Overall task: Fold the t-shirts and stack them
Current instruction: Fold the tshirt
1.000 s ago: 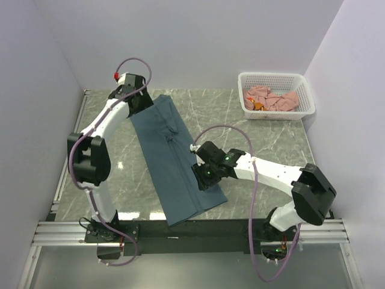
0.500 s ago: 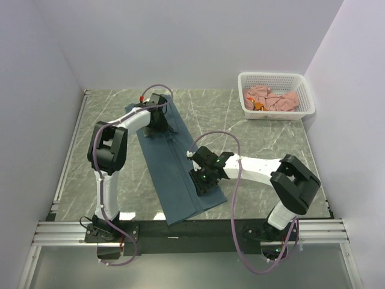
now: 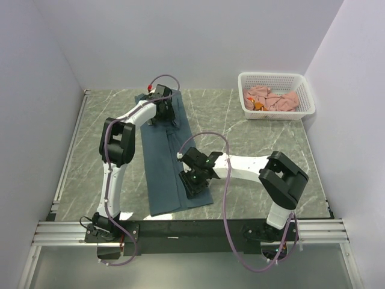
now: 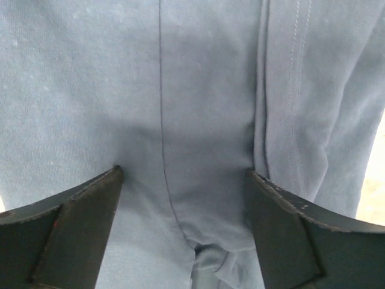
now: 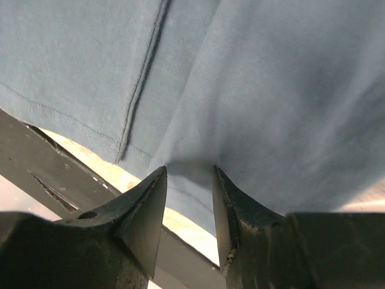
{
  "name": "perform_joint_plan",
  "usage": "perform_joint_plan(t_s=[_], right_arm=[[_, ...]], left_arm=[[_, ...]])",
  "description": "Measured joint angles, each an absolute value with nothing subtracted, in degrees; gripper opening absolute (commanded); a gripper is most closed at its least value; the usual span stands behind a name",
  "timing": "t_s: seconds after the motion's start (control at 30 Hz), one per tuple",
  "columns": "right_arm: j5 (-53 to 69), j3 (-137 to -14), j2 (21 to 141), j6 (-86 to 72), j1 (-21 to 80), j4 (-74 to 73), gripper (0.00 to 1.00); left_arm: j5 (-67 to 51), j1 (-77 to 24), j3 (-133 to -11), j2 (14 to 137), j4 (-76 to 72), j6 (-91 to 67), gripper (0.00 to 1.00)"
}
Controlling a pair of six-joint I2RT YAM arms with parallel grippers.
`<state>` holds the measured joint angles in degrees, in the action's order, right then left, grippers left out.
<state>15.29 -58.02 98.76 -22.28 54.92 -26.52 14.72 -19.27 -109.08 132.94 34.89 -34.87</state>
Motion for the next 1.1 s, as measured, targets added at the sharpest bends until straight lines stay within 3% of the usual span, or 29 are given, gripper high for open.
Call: perform_joint_plan(t_s=[0.17, 0.3, 0.5, 0.7, 0.9, 1.1], right_arm=[[12.45, -60.62, 98.28, -24.34, 54.63, -29.36, 0.48], [10.83, -57.14, 91.94, -27.79, 52.29, -30.04, 0.54], [7.6, -47.9, 80.07, -32.25, 47.37, -31.59, 0.57], [7.6, -41.45, 77.87, -35.86, 47.33, -30.87, 0.56], [8.75, -39.35, 77.95, -37.56, 47.33, -28.84, 0.51], [9.72, -39.35, 79.92, -38.11, 47.33, -26.41, 0.48]], left_arm=[[14.9, -19.16, -109.4, 132.57, 35.24, -33.65, 0.98], [15.33, -19.09, -101.47, 125.56, 36.25, -34.89, 0.98], [16.58, -19.11, -81.82, 99.04, 39.83, -40.62, 0.97], [16.56, -21.93, -60.6, 74.52, 43.18, -46.92, 0.95], [13.41, -28.47, -43.24, 66.65, 48.8, -54.46, 0.9], [10.59, -33.85, -38.79, 63.92, 50.96, -61.39, 0.81]])
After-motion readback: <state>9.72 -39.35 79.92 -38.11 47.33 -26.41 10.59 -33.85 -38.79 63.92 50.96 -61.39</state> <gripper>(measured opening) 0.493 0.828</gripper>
